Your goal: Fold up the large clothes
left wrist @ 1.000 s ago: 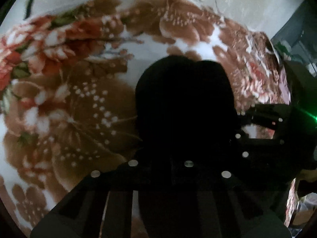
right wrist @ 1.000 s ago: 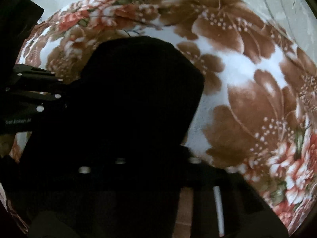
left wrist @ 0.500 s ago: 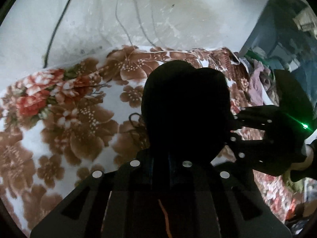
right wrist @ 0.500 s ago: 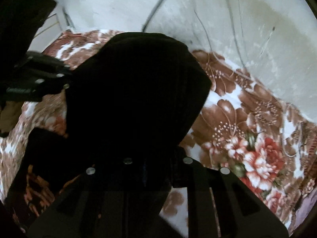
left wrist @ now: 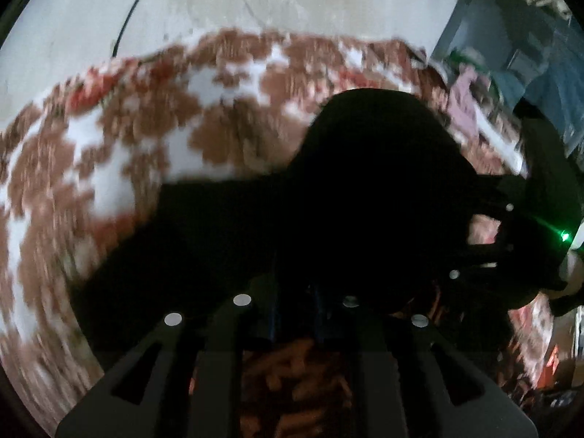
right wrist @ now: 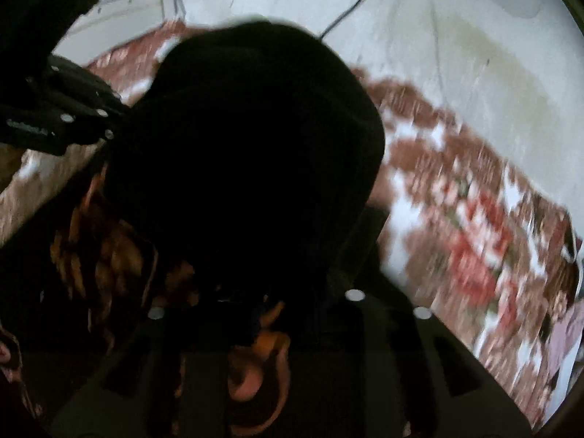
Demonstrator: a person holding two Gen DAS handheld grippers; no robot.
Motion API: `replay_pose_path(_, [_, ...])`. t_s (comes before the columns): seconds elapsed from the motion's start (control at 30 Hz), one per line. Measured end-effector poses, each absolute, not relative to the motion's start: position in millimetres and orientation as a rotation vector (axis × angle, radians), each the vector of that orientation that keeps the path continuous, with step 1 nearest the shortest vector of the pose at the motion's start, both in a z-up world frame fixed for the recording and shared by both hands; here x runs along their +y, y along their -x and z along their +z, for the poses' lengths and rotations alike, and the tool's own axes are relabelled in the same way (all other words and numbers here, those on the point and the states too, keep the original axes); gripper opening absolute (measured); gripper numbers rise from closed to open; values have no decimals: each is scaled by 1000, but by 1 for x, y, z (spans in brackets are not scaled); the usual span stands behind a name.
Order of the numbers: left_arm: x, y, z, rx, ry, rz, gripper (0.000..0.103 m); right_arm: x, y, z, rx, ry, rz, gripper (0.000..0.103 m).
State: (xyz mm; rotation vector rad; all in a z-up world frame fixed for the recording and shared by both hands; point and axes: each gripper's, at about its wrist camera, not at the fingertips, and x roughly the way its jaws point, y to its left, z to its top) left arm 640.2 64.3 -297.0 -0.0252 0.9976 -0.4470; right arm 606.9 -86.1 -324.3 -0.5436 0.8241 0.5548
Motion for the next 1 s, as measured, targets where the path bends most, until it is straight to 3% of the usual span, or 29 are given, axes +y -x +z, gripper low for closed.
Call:
replay_pose_path(0.23, [61, -593, -345, 1045, -46, -363, 21, -116, -563, -362, 987, 440, 546, 85])
replay_pose_path(0.27, [62, -588, -345, 1044, -48, -356, 27, -123, -559, -362, 1003, 411, 539, 87])
replay_pose_path(0.33, [64, -581, -340, 1049, -54, -345, 51, -133, -552, -359, 1022, 391, 513, 88])
replay_pose_path(0.37, [65, -576, -336, 1047, -61, -339, 76, -138, -549, -354, 1026, 381, 498, 88])
replay_pose_path(0.4, [66, -568, -328, 1029, -72, -339, 83, -145, -551, -347, 1027, 364, 476, 88])
replay_pose_path(0.57, [81, -550, -296, 1006, -170, -317, 84, -162, -577, -305, 1000, 275, 383, 92])
replay_pose_path(0.73, [106, -602, -273, 967, -67, -239, 85, -136, -642, -284, 961, 281, 337, 92])
replay_pose_path(0.8, [110, -635, -278, 973, 60, -252, 90, -114, -656, -299, 1015, 270, 385, 92])
replay_pose_path(0.9, [104, -672, -321, 1120, 189, -223, 90, -104, -662, -325, 1137, 209, 404, 92])
replay_pose_path(0.97, [100, -677, -341, 1165, 208, -200, 86, -103, -655, -335, 1154, 186, 403, 92])
replay_pose_path(1.0, [97, -675, -351, 1176, 208, -202, 64, -101, -650, -342, 1152, 199, 418, 92])
